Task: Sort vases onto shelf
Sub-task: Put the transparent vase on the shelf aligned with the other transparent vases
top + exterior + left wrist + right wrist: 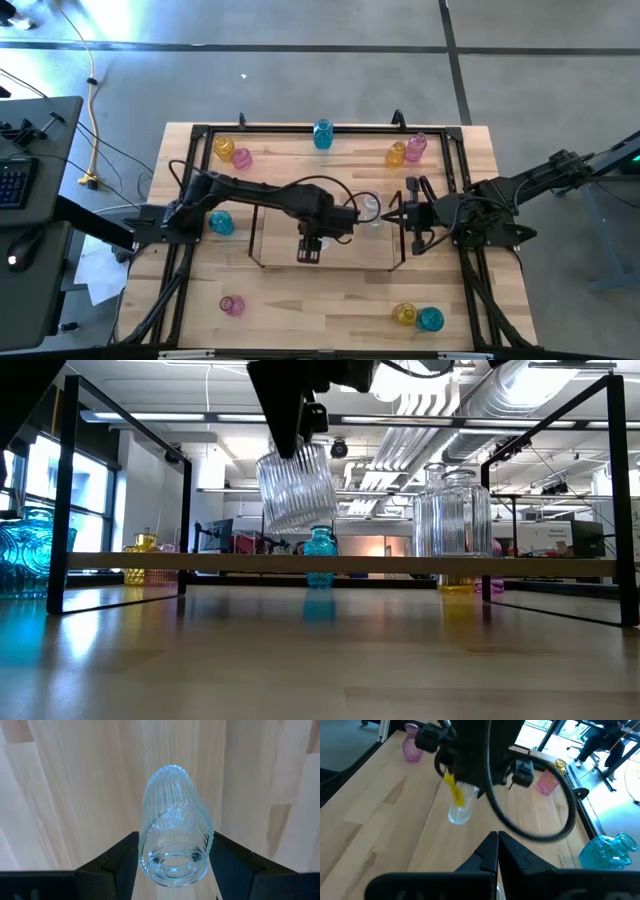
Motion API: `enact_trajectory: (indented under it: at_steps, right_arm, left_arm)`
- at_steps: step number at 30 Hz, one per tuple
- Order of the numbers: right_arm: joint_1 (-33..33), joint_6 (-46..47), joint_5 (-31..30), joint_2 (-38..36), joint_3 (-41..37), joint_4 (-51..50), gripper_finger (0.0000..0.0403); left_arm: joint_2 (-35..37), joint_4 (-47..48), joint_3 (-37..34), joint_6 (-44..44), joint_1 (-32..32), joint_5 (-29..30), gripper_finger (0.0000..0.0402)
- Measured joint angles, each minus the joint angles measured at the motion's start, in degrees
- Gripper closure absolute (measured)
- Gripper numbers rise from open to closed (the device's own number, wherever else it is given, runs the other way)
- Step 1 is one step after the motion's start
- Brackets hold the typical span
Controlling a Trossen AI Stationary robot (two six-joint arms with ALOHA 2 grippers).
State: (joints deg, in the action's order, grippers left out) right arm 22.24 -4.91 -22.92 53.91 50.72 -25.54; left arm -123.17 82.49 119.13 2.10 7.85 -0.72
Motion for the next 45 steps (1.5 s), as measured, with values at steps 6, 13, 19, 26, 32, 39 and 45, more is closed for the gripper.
enact_trajectory:
  at_steps: [6, 13, 19, 26, 32, 39, 45]
  right_arm:
    - [0.00, 0.00, -0.90, 0.00, 0.00, 0.02, 0.0403]
    - [0.00, -0.02, -0.92, 0.00, 0.00, 0.04, 0.0403]
    - [0.00, -0.02, -0.94, 0.00, 0.00, 0.03, 0.0403]
    - [0.00, -0.02, -0.94, 0.00, 0.00, 0.03, 0.0403]
    - [0.00, -0.02, -0.94, 0.00, 0.00, 0.03, 0.0403]
    - [0.00, -0.06, -0.96, 0.00, 0.00, -0.02, 0.0403]
    - [0.00, -0.04, -0.96, 0.00, 0.00, -0.04, 0.0403]
  left_arm:
    - [-1.54, -0.34, 0.00, -0.01, -0.24, 0.05, 0.0206]
    - [-1.79, -2.17, -1.14, -0.01, -0.59, 0.14, 0.0206]
    - [-1.81, -3.45, -1.25, 0.14, -1.38, 0.00, 0.0206]
    - [-1.81, -3.34, -1.25, -0.35, -1.99, -0.05, 0.0206]
    - [-2.21, -4.01, -1.25, -1.26, -1.94, -0.20, 0.0206]
    - [-2.21, -4.41, -1.25, -1.27, -1.96, -0.19, 0.0206]
    - [-2.21, -4.41, -1.25, -1.28, -1.98, -0.18, 0.0206]
